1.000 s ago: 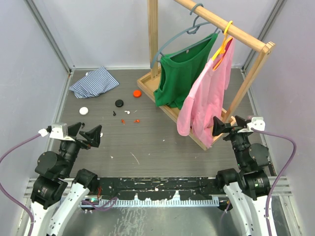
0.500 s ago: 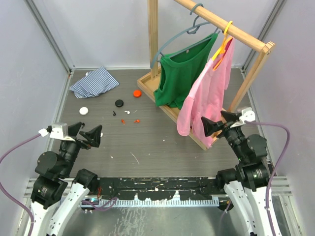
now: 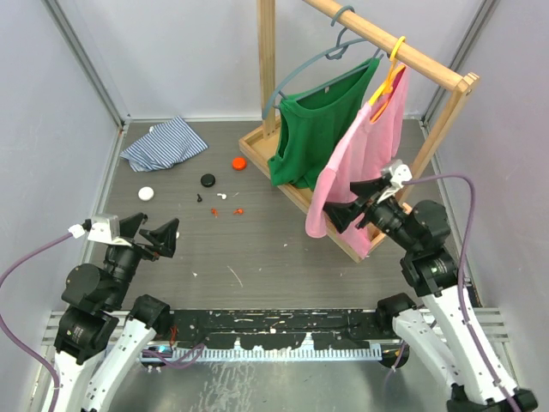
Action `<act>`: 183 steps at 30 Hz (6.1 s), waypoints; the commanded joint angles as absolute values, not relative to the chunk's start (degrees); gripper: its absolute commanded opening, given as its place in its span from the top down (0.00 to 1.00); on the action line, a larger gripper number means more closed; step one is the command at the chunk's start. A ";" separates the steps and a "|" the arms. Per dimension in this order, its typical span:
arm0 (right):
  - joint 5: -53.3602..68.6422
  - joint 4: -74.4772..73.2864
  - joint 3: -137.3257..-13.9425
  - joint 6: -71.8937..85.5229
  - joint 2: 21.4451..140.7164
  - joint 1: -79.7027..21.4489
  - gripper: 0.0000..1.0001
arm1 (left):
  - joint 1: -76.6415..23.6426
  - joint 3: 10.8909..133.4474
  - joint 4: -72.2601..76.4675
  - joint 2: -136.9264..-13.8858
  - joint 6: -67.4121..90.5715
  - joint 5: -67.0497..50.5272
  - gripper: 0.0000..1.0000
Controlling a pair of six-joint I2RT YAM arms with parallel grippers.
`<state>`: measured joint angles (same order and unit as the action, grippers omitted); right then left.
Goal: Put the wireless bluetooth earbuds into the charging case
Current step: Move the distractor to the center of the board, then pick up the charging case at the center of the board.
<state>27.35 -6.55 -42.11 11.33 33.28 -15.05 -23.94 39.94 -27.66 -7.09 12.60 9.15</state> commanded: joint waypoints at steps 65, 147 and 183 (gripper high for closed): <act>-11.86 1.27 -70.14 0.61 113.78 -33.65 0.00 | -25.58 39.99 -24.70 -5.44 11.28 7.32 0.02; 0.00 15.36 -34.18 7.08 71.26 -41.29 0.00 | -25.65 49.66 -34.99 -42.15 19.20 21.58 0.02; -11.89 26.51 -24.73 8.56 66.32 -41.39 0.00 | 13.04 75.58 -28.02 -102.77 24.64 7.57 0.09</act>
